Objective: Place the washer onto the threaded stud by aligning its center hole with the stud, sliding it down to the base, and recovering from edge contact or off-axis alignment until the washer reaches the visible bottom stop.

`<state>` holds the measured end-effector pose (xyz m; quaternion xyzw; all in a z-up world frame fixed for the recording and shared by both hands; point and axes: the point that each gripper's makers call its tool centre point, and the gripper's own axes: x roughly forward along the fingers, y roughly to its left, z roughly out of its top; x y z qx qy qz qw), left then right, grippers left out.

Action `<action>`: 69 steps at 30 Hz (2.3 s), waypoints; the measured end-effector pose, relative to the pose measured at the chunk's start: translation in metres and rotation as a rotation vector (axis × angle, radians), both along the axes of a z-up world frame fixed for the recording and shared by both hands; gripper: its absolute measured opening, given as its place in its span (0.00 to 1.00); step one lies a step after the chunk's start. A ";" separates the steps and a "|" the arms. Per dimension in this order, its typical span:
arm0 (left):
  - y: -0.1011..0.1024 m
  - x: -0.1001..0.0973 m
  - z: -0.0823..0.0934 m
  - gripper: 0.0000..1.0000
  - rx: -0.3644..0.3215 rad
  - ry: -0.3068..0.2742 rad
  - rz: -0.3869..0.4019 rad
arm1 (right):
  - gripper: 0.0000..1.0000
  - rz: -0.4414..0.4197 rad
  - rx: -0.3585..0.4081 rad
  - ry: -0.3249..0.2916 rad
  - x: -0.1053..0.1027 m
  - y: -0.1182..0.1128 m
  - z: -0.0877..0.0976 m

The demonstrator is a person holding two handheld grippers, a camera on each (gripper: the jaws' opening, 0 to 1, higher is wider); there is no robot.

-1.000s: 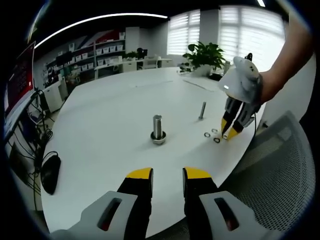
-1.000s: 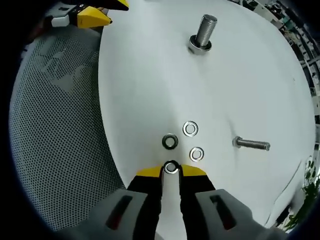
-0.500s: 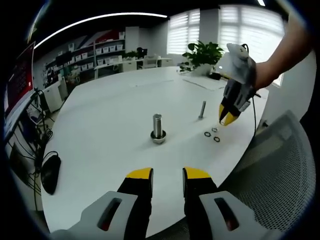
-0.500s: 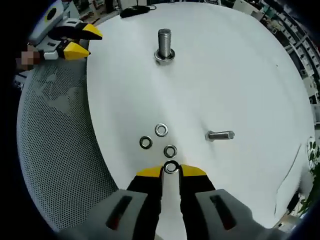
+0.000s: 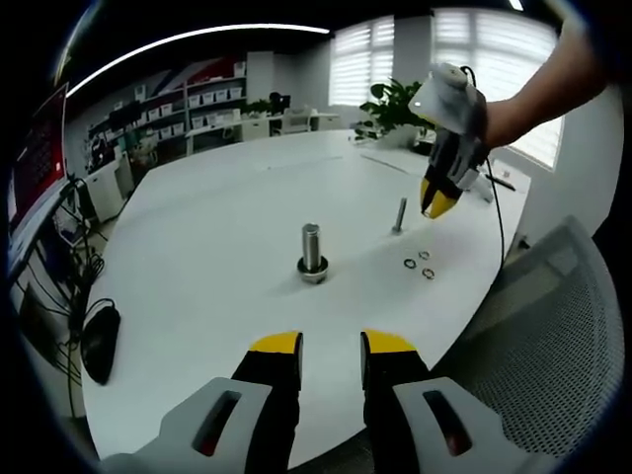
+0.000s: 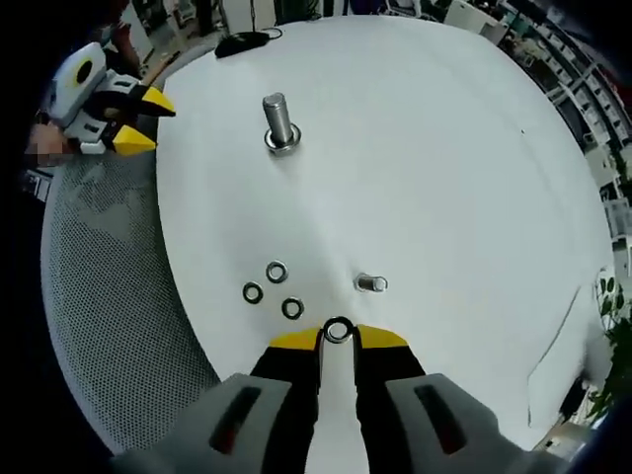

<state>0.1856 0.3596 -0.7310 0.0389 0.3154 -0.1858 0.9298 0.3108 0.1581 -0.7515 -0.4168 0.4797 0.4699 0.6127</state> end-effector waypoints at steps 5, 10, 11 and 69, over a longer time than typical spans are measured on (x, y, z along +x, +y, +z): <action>0.001 0.000 0.000 0.21 0.001 0.001 0.000 | 0.14 0.032 -0.008 -0.025 0.015 0.002 0.011; 0.001 0.001 0.000 0.21 0.003 -0.001 -0.001 | 0.14 0.028 0.005 -0.024 0.019 0.007 0.013; 0.001 0.001 0.000 0.21 0.004 -0.004 -0.001 | 0.14 0.029 0.004 -0.022 0.018 0.007 0.012; 0.005 0.000 -0.011 0.20 0.024 0.035 0.014 | 0.15 0.075 -0.034 0.036 0.028 0.025 -0.031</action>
